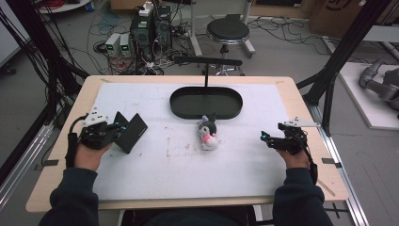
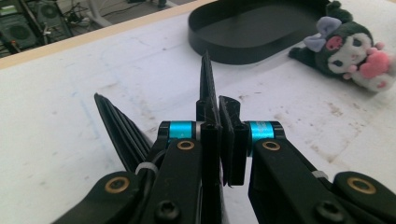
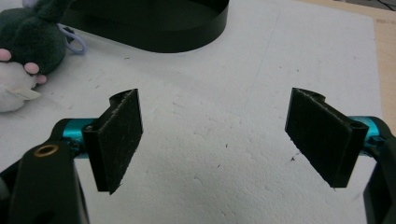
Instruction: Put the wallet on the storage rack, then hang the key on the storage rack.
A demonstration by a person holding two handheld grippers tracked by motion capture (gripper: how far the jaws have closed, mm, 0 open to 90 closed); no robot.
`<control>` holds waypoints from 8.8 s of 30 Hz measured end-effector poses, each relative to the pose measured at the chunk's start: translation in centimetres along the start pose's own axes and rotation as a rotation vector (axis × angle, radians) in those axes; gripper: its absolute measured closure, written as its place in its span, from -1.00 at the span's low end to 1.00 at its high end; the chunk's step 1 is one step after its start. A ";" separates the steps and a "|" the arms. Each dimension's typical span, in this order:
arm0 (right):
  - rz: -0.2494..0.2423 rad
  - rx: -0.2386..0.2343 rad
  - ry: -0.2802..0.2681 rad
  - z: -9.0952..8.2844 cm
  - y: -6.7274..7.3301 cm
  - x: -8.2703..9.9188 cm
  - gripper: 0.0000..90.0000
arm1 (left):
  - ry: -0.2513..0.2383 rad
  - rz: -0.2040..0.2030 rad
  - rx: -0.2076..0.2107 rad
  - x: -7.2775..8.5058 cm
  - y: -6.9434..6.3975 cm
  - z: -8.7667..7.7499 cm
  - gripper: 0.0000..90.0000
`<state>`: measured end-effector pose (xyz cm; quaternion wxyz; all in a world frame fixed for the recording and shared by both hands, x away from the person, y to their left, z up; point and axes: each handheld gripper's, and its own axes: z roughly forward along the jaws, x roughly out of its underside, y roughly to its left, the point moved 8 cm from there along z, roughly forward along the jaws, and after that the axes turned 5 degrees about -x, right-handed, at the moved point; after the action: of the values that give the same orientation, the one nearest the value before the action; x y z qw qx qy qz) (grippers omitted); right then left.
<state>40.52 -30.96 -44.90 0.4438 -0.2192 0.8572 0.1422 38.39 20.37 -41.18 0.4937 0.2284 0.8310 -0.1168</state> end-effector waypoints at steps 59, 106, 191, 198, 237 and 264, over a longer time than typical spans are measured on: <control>-0.001 -0.016 -0.001 -0.1 0.1 0.0 -0.57 | 0.012 -0.140 -0.172 3.3 -0.2 2.1 0.03; 0.039 -0.040 -0.049 -0.5 -0.1 -0.7 -0.57 | -0.204 0.009 0.043 -10.5 -3.9 13.2 0.67; 0.062 -0.049 -0.065 -1.3 -0.2 -0.4 -0.57 | 0.017 -0.104 0.141 -8.4 -7.5 22.9 -0.21; 0.059 -0.048 -0.066 -1.4 -0.1 -0.5 -0.57 | -0.045 -0.112 0.095 -9.1 -5.6 19.8 -0.20; -0.118 0.002 -0.076 -0.5 1.6 -1.1 -0.57 | -0.259 -0.125 -0.052 -0.7 0.9 3.4 -0.58; -0.181 -0.210 0.005 4.9 11.3 -2.9 -0.57 | -0.229 -0.118 -0.037 1.2 1.3 3.0 -0.54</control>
<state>39.77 -18.31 -44.75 0.4272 -0.3414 0.8154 0.1898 40.86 20.60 -43.69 0.5818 0.1552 0.7831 -0.1556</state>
